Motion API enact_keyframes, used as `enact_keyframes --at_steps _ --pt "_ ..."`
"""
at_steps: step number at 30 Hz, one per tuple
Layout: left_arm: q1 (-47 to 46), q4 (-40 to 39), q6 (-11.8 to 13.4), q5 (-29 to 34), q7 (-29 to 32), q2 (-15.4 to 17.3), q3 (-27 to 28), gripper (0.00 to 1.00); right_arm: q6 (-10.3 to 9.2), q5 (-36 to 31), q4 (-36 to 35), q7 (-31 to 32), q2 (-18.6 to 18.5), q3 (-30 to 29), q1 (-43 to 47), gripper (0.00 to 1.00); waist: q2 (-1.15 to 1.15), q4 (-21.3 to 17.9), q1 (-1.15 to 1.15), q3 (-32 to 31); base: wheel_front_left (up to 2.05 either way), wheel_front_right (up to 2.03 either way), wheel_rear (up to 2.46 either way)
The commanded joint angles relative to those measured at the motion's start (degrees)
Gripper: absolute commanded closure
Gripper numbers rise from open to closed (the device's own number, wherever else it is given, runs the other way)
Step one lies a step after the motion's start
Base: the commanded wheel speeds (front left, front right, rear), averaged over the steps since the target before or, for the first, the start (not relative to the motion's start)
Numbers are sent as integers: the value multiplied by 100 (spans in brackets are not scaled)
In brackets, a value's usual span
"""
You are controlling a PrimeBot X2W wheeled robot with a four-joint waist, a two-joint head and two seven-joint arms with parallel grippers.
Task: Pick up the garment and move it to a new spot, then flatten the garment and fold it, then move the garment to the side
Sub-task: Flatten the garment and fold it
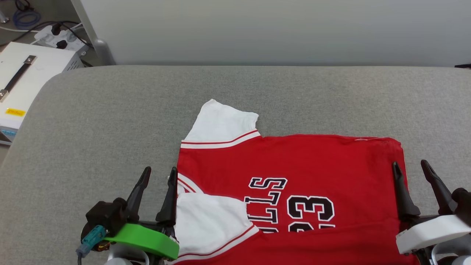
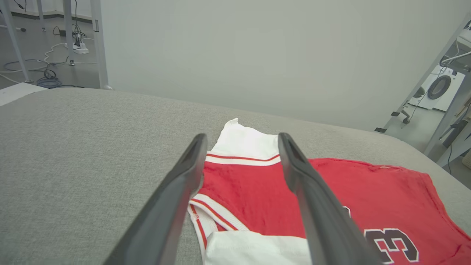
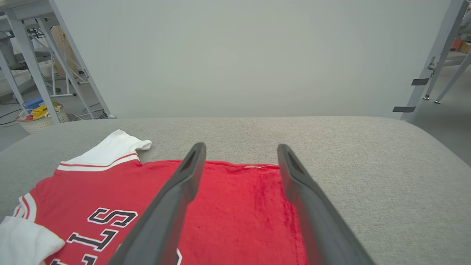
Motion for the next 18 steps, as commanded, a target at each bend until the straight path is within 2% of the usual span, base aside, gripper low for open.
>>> enact_keyframes --at_steps 1,5,9,18 --pt "-156 70 -50 33 -25 30 -22 0 -4 26 -31 -32 -23 37 -151 0 0 -81 0 174 0 0 0" --pt "-643 177 -101 47 368 201 -180 0 -4 8 -134 -29 -30 86 -262 0 0 -208 0 518 0 0 0" --pt "-1386 169 -159 -114 1108 465 -350 0 -4 -34 -270 -8 -32 202 -482 0 0 -428 0 929 0 0 0" --pt "-3503 567 -205 -784 3441 1309 -769 0 -4 -111 -366 -94 110 470 -945 0 0 -994 0 1583 0 0 0"
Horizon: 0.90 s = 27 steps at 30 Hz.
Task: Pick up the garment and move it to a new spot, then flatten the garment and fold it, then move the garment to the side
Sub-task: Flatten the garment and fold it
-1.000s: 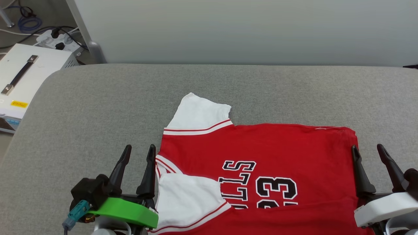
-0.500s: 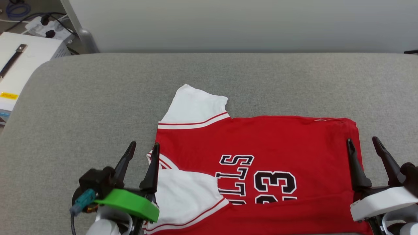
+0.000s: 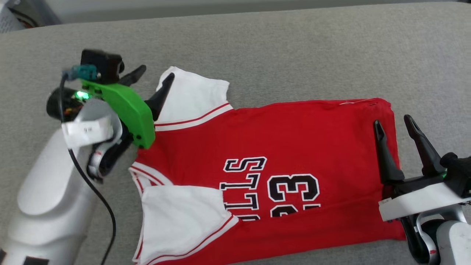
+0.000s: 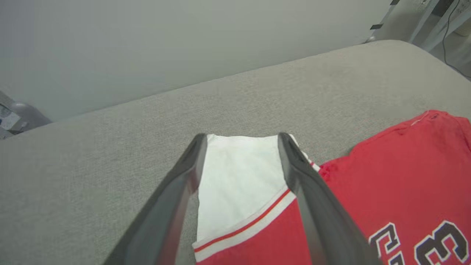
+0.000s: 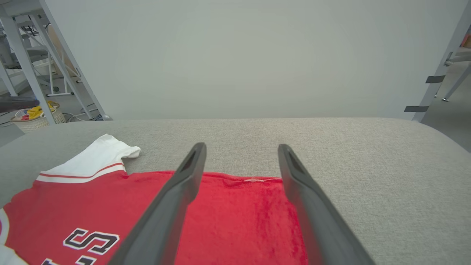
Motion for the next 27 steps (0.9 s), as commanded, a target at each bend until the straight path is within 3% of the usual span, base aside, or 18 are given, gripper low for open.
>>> enact_keyframes --at_steps 1,5,11,16,23,24,25,26,27 --pt "-305 105 -29 -63 291 206 -100 0 -4 -48 -2 -56 36 31 -124 0 0 -475 -1 413 0 0 0" --pt "-1088 521 -31 -476 1286 630 -358 0 -4 -39 3 -145 99 159 -264 0 0 -739 -1 649 0 0 0" --pt "-1901 1270 -32 -884 2398 921 -495 0 -4 -28 76 -273 180 375 -422 0 0 -1049 -1 952 0 0 0" --pt "-2261 1929 33 -934 2853 1023 -508 0 -4 -23 169 -364 225 509 -520 0 0 -1234 -1 1113 0 0 0" --pt "-2300 2740 54 -684 2842 1220 -711 0 -4 -4 301 -464 249 597 -554 0 0 -1381 -1 1190 0 0 0" --pt "-2265 2794 48 -712 2871 1222 -723 29 -4 -3 309 -466 247 597 -553 0 0 -1380 -1 1187 0 0 0" --pt "-2216 2853 39 -751 2888 1220 -739 92 -4 -2 318 -468 244 586 -556 0 0 -1371 -1 1180 0 0 0" --pt "-2194 2874 34 -771 2895 1215 -749 100 -4 -1 320 -468 241 576 -558 0 0 -1363 -1 1177 0 0 0" --pt "-2155 2899 21 -817 2911 1198 -778 100 -4 -3 322 -464 234 550 -563 0 0 -1337 -1 1169 0 0 0"
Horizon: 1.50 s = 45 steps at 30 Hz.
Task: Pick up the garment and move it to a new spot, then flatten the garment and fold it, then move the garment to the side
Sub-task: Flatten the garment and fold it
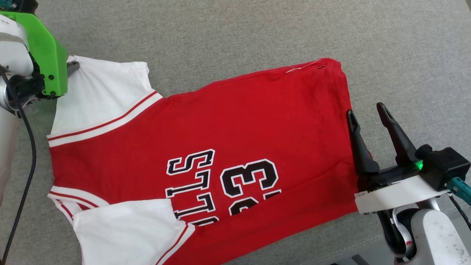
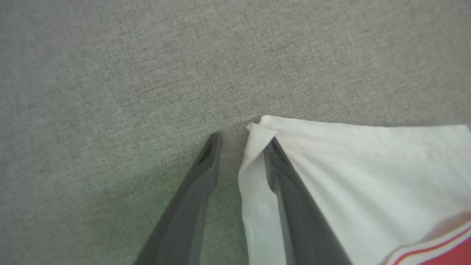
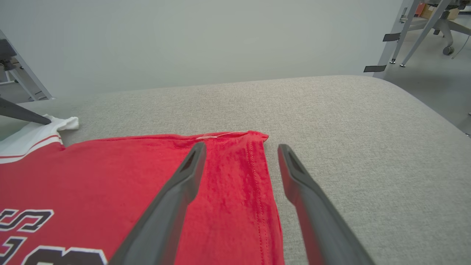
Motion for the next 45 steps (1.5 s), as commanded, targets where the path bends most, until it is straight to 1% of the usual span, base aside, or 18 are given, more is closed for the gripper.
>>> enact_keyframes --at_steps 1,7,11,13,16,20,24,26,33,37,40,45 --pt "222 186 -20 -65 79 -42 -142 100 -4 -7 15 -35 -9 -21 -119 0 0 41 0 -16 0 0 0" --pt "279 147 -41 -230 -456 -201 -64 100 -4 -32 19 59 -100 -77 -144 0 0 215 0 -205 0 0 0" --pt "323 84 -51 -481 -872 -356 99 100 -4 -40 33 183 -207 -159 -92 0 0 398 0 -465 0 0 0" --pt "381 13 -56 -533 -1003 -368 95 100 -4 -34 39 279 -260 -190 -61 0 0 479 0 -606 0 0 0" --pt "525 -240 -62 -632 -1191 -405 47 100 -4 -4 77 582 -410 -242 14 0 0 641 0 -849 0 0 0" --pt "783 -793 -65 -746 -1362 -404 -17 100 -4 22 87 1132 -683 -355 72 0 0 846 0 -1070 0 0 0" --pt "1137 -1572 -63 -825 -1393 -326 -70 100 -4 178 55 1838 -1032 -414 10 0 0 1047 0 -1174 0 0 0" --pt "1311 -2015 0 -831 -1400 -274 -65 100 -4 292 44 2249 -1240 -422 -88 0 0 1141 0 -1161 0 0 0" --pt "2045 -3709 472 -851 -1332 -39 17 100 -4 775 214 3868 -1863 -409 -793 0 0 1432 0 -912 0 0 0" --pt "2303 -4410 670 -847 -1310 38 55 100 -4 1031 541 4603 -2052 -394 -1315 0 0 1593 0 -720 0 0 0" --pt "2375 -4722 743 -826 -1316 43 51 100 -4 1159 801 4996 -2189 -298 -1620 0 0 1718 0 -597 0 0 0" --pt "2384 -5008 772 -767 -1352 5 -2 100 -4 1159 1262 5193 -2413 -99 -2076 0 0 1904 0 -394 0 0 0"
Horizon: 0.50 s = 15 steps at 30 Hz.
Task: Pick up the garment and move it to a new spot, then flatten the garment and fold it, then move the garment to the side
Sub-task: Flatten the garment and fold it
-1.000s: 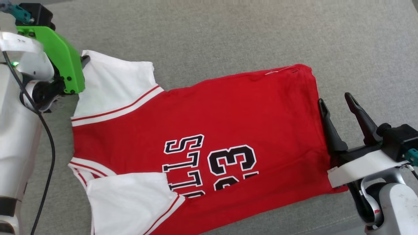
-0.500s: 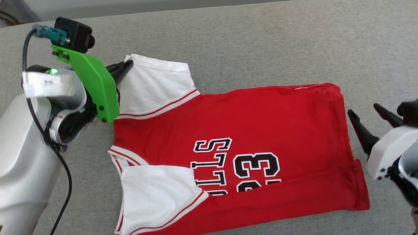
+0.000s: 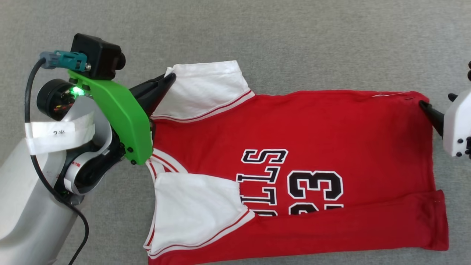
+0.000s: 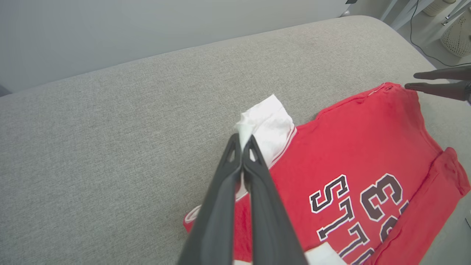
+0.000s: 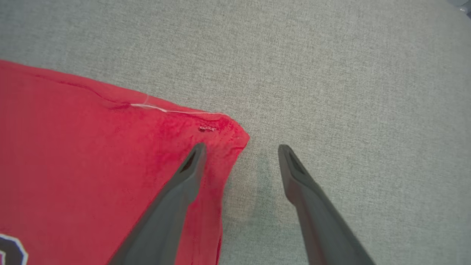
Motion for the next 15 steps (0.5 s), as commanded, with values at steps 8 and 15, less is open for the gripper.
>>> enact_keyframes --at_steps 8,15 --pt "2 -161 -14 119 -131 -102 -92 100 -4 -43 593 143 -255 552 -460 0 0 380 0 401 0 0 0" --pt "-69 -50 -94 172 -234 -169 -165 100 -4 93 867 347 -457 1160 -393 40 0 499 0 481 0 0 0"
